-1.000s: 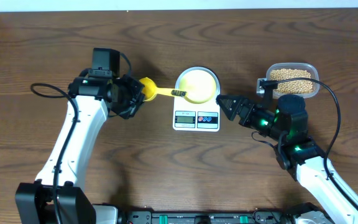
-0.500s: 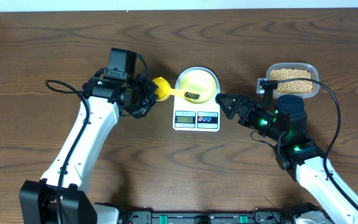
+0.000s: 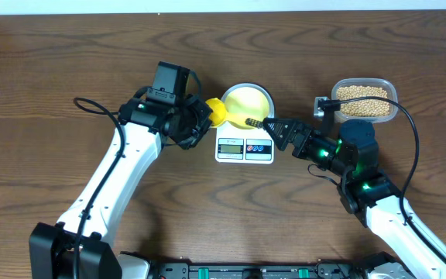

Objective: Scoop item into bowl and weigh 50g on scale
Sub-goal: 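Carry the scoop with the left gripper over the scale toward the right gripper, then close the right gripper on the scoop handle and release the left gripper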

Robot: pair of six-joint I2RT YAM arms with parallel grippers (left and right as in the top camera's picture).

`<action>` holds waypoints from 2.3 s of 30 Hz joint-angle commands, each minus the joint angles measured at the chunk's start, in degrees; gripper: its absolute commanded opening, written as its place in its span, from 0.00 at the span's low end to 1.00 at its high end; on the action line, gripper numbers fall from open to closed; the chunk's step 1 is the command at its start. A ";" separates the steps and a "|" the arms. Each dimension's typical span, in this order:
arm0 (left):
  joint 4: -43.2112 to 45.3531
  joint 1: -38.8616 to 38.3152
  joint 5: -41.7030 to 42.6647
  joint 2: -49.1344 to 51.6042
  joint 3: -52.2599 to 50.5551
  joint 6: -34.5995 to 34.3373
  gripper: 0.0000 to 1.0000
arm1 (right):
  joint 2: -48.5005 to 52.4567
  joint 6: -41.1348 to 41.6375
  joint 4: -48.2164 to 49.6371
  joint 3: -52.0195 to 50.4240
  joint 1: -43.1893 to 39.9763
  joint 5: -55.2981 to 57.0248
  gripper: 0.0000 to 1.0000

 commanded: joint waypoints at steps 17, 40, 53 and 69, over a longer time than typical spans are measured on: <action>0.22 -7.76 -3.43 -0.42 1.05 -11.98 0.08 | 0.13 2.93 1.81 1.33 1.60 0.35 0.96; 2.29 -9.75 -3.58 -0.42 1.05 -14.82 0.08 | 0.13 11.91 3.13 1.33 1.62 1.36 0.68; 2.29 -10.97 -3.58 -0.42 1.05 -14.97 0.08 | 0.20 12.94 4.57 1.33 4.02 4.00 0.61; 2.29 -12.90 -3.61 -0.42 1.05 -14.97 0.08 | 0.31 12.94 4.55 1.33 4.02 5.49 0.31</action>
